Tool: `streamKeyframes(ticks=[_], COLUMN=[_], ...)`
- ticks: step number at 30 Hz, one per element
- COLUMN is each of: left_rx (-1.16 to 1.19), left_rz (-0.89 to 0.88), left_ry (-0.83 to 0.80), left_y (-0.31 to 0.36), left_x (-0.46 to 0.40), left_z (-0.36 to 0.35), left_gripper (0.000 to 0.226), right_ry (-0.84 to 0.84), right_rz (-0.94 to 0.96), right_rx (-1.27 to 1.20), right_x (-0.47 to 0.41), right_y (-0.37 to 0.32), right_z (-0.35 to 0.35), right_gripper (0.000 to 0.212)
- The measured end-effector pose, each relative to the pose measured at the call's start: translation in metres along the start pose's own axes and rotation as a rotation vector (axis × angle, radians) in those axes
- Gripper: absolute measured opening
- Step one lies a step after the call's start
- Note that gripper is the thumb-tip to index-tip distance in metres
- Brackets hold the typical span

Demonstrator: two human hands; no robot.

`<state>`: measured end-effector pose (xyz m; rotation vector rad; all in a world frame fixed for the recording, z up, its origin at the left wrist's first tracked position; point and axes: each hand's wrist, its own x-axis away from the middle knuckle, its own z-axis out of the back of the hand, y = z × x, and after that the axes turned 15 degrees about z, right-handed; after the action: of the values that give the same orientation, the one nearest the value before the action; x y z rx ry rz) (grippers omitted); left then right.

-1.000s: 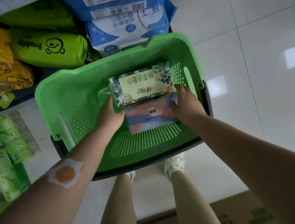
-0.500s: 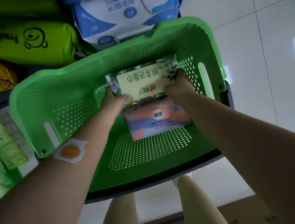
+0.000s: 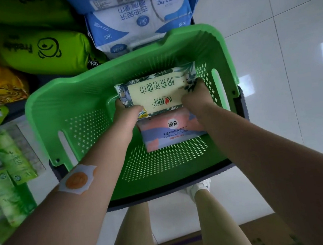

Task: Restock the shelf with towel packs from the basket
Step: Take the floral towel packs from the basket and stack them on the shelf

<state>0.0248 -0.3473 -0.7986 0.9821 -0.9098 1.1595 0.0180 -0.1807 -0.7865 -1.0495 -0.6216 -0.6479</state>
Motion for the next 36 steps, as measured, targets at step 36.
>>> streamKeyframes(ticks=[36], left_rx=[0.412], left_rz=[-0.418], left_ry=[-0.097], left_y=[0.031], left_x=[0.396], left_z=[0.129], left_gripper=[0.057], right_ry=[0.605], right_rz=[0.915], right_rx=[0.130], right_x=[0.301], right_y=[-0.251], right_z=[0.171], right_gripper=[0.057])
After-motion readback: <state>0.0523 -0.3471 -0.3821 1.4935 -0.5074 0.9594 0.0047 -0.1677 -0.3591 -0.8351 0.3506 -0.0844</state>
